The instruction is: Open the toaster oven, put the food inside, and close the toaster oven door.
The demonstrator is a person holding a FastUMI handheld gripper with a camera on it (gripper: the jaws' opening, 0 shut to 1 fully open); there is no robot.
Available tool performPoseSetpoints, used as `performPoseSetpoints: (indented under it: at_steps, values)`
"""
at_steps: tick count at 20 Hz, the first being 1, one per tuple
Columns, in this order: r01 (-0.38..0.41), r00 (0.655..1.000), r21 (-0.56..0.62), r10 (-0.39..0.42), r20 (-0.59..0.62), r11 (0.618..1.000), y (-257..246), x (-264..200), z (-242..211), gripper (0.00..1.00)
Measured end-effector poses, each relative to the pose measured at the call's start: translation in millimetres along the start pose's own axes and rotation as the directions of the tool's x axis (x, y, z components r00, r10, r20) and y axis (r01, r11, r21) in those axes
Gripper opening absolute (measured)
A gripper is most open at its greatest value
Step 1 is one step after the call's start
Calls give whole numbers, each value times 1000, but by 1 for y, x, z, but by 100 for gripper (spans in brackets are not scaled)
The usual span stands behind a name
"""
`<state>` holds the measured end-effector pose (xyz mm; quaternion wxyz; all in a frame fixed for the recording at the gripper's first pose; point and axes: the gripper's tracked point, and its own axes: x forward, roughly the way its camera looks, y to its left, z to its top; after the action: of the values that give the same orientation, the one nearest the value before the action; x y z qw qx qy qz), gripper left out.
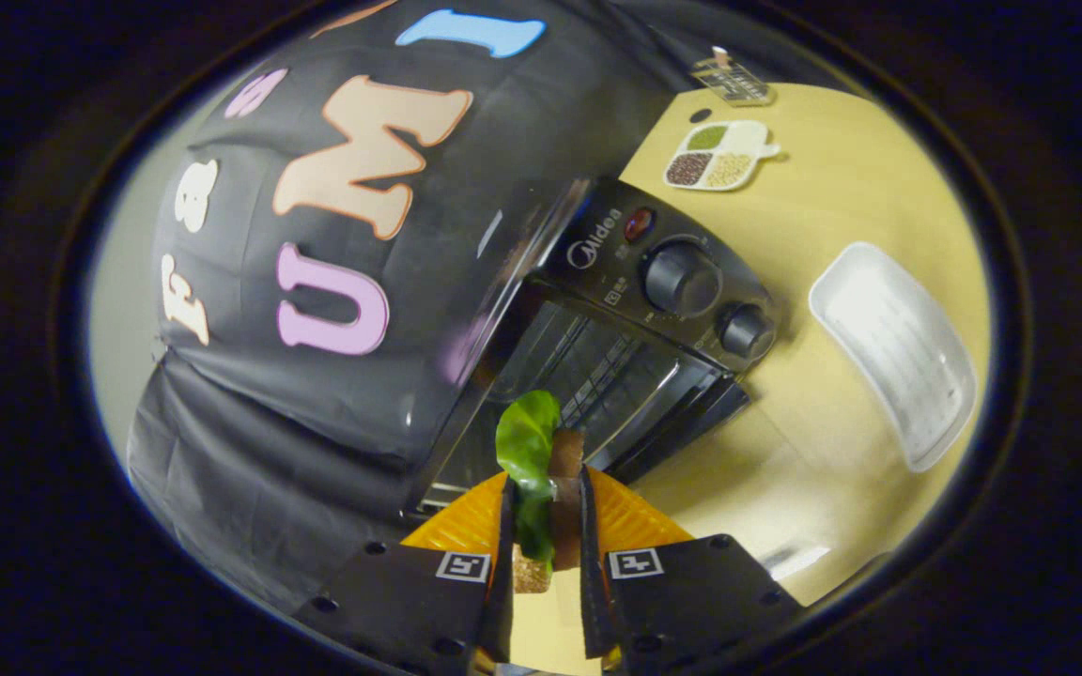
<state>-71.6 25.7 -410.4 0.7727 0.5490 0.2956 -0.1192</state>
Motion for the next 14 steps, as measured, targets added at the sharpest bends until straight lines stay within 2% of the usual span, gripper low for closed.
performPoseSetpoints:
  at_steps: [9,14]
  values:
    - [-35,994,94,25,107,995,1,65,4,31]
    - [-34,987,53,26,161,998,5,86,9,31]
